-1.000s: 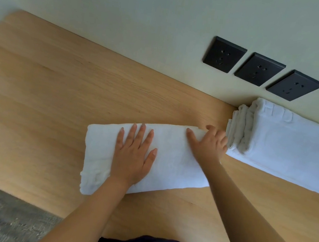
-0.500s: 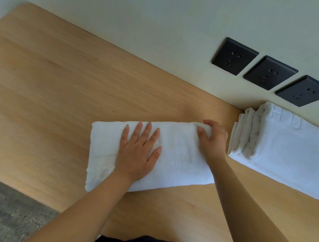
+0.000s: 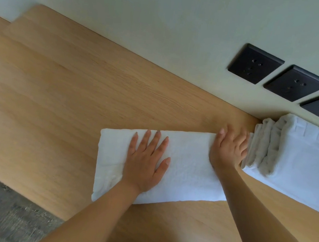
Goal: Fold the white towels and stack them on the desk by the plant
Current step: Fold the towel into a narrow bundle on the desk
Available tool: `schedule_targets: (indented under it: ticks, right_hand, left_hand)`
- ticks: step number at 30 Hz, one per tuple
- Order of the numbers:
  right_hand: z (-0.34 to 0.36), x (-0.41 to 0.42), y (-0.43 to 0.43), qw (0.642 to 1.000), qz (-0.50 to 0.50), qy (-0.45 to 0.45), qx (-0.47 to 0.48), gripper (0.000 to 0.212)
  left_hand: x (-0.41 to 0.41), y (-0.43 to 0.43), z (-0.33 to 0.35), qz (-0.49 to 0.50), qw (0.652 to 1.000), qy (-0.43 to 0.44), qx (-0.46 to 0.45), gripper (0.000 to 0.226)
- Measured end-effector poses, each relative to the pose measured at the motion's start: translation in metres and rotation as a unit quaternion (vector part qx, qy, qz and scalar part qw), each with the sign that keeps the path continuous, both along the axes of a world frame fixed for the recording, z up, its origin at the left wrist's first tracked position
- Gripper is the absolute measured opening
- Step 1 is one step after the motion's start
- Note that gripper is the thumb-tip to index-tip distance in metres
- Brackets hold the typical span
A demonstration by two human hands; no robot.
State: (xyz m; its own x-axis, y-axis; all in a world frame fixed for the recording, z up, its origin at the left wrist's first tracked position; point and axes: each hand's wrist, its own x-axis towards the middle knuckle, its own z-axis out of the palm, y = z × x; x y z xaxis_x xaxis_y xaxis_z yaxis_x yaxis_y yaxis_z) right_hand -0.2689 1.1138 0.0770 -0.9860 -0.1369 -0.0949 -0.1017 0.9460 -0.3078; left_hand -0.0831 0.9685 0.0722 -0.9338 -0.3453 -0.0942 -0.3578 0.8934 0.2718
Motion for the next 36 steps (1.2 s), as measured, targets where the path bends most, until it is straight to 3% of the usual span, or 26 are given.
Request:
schedule_targets:
  ticks: [2, 3, 5, 6, 8, 16, 21, 26, 36]
  right_hand:
    - [0.012, 0.012, -0.003, 0.99, 0.094, 0.091, -0.051, 0.054]
    - [0.022, 0.021, -0.007, 0.979, 0.153, 0.091, -0.098, 0.053]
    - [0.033, 0.047, -0.016, 0.95, 0.253, 0.004, -0.183, 0.05]
    - [0.033, 0.062, -0.018, 0.938, 0.3, -0.017, -0.171, 0.049]
    - [0.022, 0.083, -0.017, 0.928, 0.366, 0.024, -0.061, 0.049]
    - [0.004, 0.077, -0.026, 0.93, 0.358, 0.024, 0.08, 0.052]
    - [0.005, 0.077, -0.021, 0.935, 0.346, 0.015, 0.083, 0.055]
    - [0.011, 0.052, 0.014, 0.961, 0.257, 0.0, 0.098, 0.062]
    - [0.005, 0.045, 0.017, 0.968, 0.234, 0.006, 0.091, 0.064]
  left_hand:
    - [0.0, -0.001, 0.0, -0.003, 1.0, 0.006, 0.004, 0.059]
    - [-0.001, -0.002, 0.0, -0.006, 1.0, 0.008, 0.005, 0.058]
    - [-0.003, -0.004, 0.0, -0.012, 1.0, 0.019, 0.003, 0.056]
    - [-0.004, -0.006, 0.0, -0.015, 1.0, 0.026, 0.0, 0.054]
    - [-0.005, -0.007, -0.001, -0.022, 0.999, 0.029, -0.001, 0.052]
    - [-0.009, -0.008, -0.003, -0.024, 0.999, -0.011, -0.027, 0.055]
    - [-0.009, -0.009, -0.001, -0.025, 0.999, -0.006, -0.034, 0.056]
    - [-0.01, -0.01, 0.0, -0.026, 0.999, 0.005, -0.02, 0.056]
    - [-0.022, -0.019, 0.001, -0.059, 0.998, 0.002, -0.021, 0.057]
